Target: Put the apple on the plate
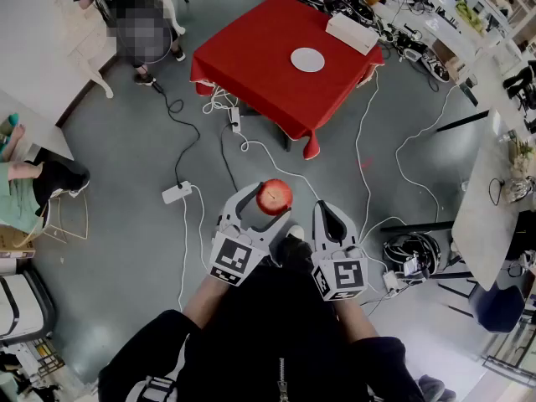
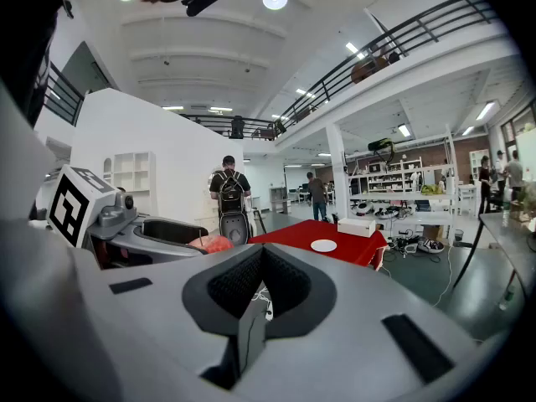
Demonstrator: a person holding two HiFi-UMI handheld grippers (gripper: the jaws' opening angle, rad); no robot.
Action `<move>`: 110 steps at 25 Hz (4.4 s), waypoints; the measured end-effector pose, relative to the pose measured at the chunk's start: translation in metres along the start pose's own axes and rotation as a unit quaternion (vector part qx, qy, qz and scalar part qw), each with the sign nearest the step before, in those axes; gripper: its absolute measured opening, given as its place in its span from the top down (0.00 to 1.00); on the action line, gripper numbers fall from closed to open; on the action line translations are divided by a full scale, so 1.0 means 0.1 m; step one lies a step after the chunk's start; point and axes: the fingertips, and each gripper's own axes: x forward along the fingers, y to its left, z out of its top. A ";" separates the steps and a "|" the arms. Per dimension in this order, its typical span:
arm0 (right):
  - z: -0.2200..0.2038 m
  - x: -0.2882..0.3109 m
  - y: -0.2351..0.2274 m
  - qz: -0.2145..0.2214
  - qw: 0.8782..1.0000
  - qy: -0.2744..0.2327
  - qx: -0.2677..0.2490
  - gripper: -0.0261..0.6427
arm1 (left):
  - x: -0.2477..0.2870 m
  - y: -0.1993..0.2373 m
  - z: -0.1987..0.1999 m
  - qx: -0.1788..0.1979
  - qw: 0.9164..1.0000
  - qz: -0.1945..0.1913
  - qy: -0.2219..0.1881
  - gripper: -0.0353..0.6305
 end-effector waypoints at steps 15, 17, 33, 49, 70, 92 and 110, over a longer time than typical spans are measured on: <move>-0.05 0.00 0.14 0.015 1.000 0.004 0.010 0.94 | -0.02 0.00 -0.09 -0.006 1.000 -0.010 0.006 0.48; -0.08 -0.01 0.16 0.015 1.000 0.005 0.011 0.94 | -0.03 -0.02 -0.11 -0.007 1.000 -0.011 0.006 0.48; -0.10 -0.04 0.27 0.024 0.999 0.011 0.019 0.94 | -0.15 -0.02 -0.15 -0.015 1.000 -0.006 0.007 0.48; -0.09 0.17 -0.02 0.041 0.999 0.020 0.025 0.94 | 0.23 0.05 -0.07 -0.024 1.000 0.005 0.010 0.48; 0.21 0.59 -1.13 0.079 0.996 0.021 0.021 0.94 | 1.28 0.31 0.38 -0.023 0.998 0.060 0.014 0.48; 0.21 1.03 -1.54 0.061 0.998 0.028 0.019 0.94 | 1.97 0.71 0.40 -0.023 0.999 0.047 0.007 0.48; 0.36 2.28 -1.96 0.052 0.997 0.043 0.027 0.94 | 2.95 1.69 0.39 -0.037 0.999 0.027 0.016 0.48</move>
